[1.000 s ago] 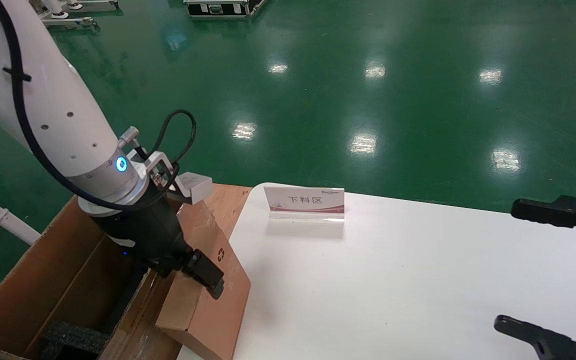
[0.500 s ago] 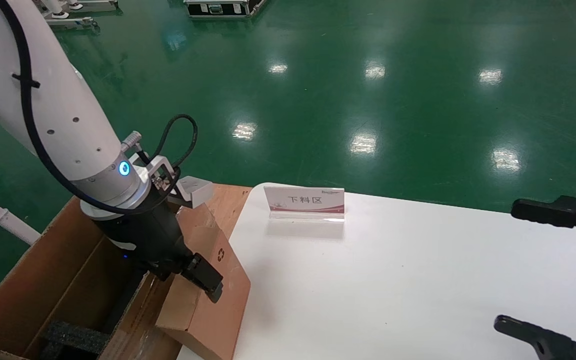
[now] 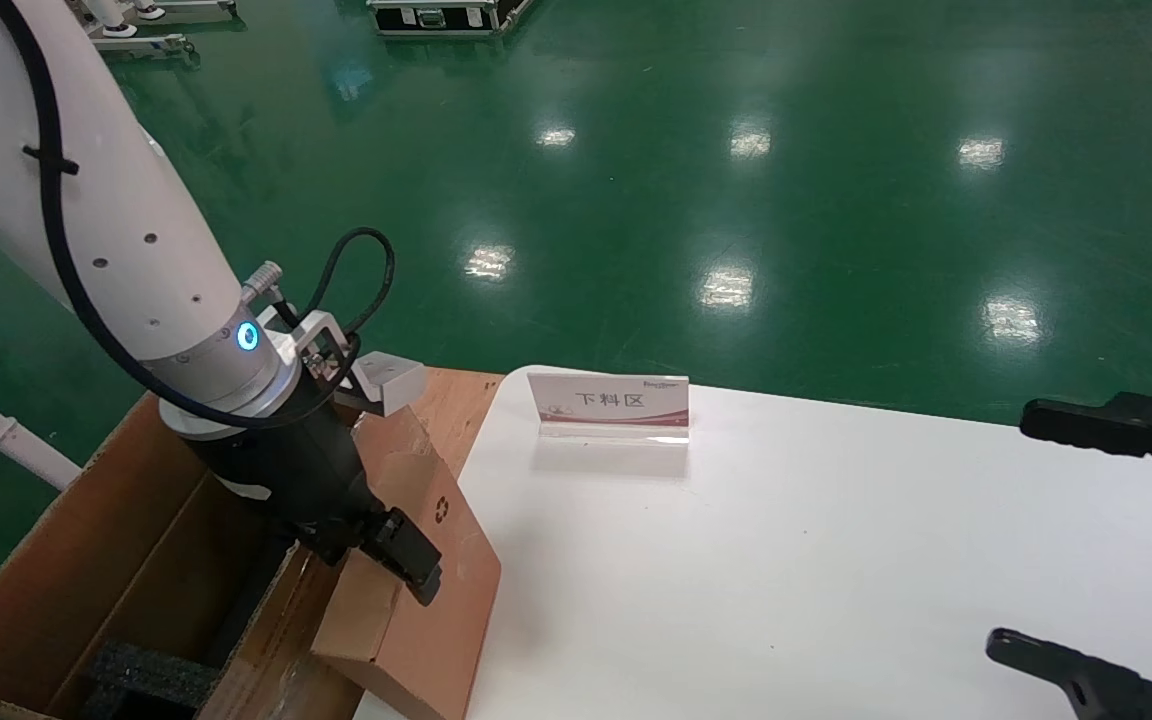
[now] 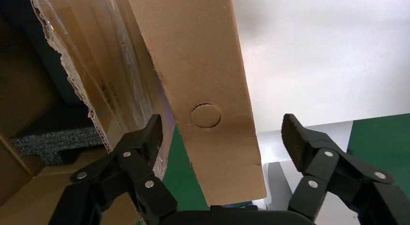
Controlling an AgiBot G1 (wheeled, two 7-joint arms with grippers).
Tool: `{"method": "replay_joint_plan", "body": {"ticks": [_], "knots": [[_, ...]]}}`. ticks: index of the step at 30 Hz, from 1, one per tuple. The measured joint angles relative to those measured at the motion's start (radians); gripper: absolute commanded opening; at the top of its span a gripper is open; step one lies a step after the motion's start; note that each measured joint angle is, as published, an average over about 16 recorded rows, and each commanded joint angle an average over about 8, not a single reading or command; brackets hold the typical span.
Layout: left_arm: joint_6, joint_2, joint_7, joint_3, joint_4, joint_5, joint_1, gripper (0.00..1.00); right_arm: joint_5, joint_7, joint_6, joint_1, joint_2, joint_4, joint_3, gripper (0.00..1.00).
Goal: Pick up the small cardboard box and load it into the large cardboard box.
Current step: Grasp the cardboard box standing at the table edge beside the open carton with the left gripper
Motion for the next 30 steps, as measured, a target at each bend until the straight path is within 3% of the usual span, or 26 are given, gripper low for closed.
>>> {"method": "replay_joint_plan", "body": {"ticks": [22, 30], "knots": [[0.0, 0.0, 0.004, -0.004, 0.006, 0.0, -0.004, 0.0, 0.0, 0.0, 0.0, 0.0, 0.0, 0.0, 0.0, 0.0], [-0.001, -0.002, 0.019, -0.03, 0.017, -0.002, -0.061, 0.0, 0.0, 0.0, 0.0, 0.0, 0.0, 0.0, 0.0, 0.0]]}}
